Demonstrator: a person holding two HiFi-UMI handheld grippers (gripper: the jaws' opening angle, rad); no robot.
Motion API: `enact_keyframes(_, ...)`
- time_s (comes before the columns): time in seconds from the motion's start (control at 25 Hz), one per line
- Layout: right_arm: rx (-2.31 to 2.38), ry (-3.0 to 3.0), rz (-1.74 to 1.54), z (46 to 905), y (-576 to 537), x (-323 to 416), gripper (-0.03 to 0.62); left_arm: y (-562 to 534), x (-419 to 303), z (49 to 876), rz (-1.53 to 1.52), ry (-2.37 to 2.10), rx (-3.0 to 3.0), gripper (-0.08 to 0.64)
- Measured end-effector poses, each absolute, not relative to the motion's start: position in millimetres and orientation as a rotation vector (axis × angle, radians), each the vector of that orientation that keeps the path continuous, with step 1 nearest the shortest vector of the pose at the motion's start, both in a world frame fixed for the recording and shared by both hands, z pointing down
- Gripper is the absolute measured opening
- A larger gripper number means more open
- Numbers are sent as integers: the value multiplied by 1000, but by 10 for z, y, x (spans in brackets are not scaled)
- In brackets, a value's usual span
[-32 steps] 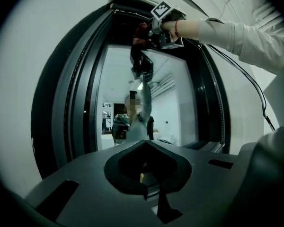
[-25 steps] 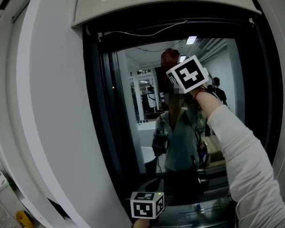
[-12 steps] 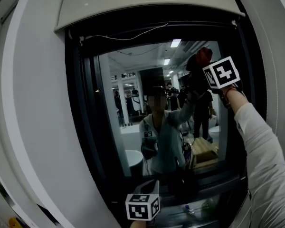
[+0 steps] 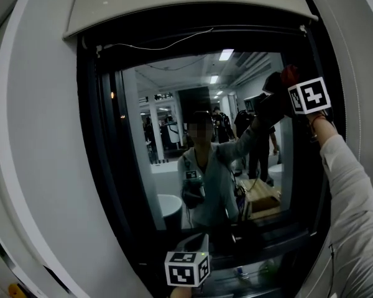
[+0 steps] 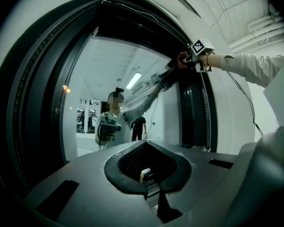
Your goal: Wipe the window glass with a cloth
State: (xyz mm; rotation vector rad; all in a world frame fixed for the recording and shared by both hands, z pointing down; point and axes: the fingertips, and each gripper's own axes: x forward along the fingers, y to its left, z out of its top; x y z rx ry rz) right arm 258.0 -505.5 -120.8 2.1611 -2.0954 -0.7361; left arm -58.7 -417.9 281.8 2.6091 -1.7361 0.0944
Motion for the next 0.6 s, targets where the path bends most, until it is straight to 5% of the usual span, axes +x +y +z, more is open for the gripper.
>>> enact_keyframes(0.6,2154,-2140,-843,-1078,-4737,2311,51,-4087,-586,2825,98,-1747,2607,5)
